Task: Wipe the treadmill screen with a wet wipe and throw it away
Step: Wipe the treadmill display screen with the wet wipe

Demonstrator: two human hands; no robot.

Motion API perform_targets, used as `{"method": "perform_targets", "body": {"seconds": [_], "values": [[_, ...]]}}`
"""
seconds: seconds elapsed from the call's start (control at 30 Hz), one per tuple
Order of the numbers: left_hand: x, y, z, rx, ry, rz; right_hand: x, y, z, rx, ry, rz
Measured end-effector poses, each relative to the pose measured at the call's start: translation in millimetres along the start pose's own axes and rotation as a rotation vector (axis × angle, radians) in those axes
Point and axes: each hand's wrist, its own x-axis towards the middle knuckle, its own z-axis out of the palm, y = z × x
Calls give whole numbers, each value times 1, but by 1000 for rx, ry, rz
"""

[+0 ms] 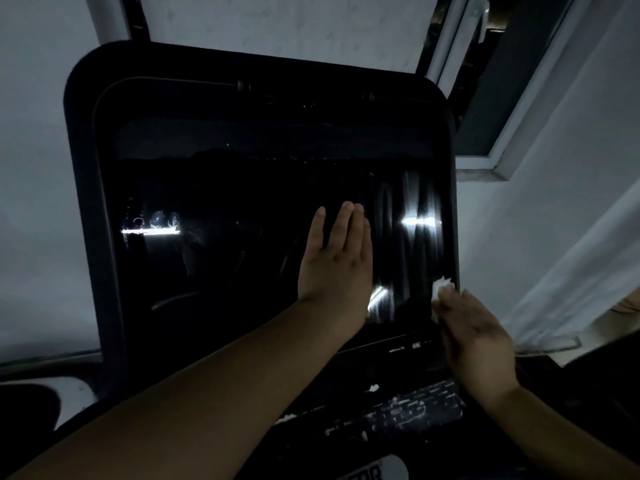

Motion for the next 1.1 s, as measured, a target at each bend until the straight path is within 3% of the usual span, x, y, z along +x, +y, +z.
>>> {"method": "perform_targets", "body": {"seconds": [0.2,0.4,0.53,0.73,0.87,1.1], "values": [[1,1,-1,24,-6,6,2,-19,5,28,52,44],[1,1,0,37,-11,-3,11,-86,14,173,141,-75],[0,1,0,45,0,0,11,-78,10,173,128,-129],[0,-3,-3,29,4,12,9,-15,-1,56,3,153],[-10,-8,-3,-17,56,26,17,-36,4,64,39,193],[-49,-43,8,-31,116,0,46,-127,14,273,230,-38]]}}
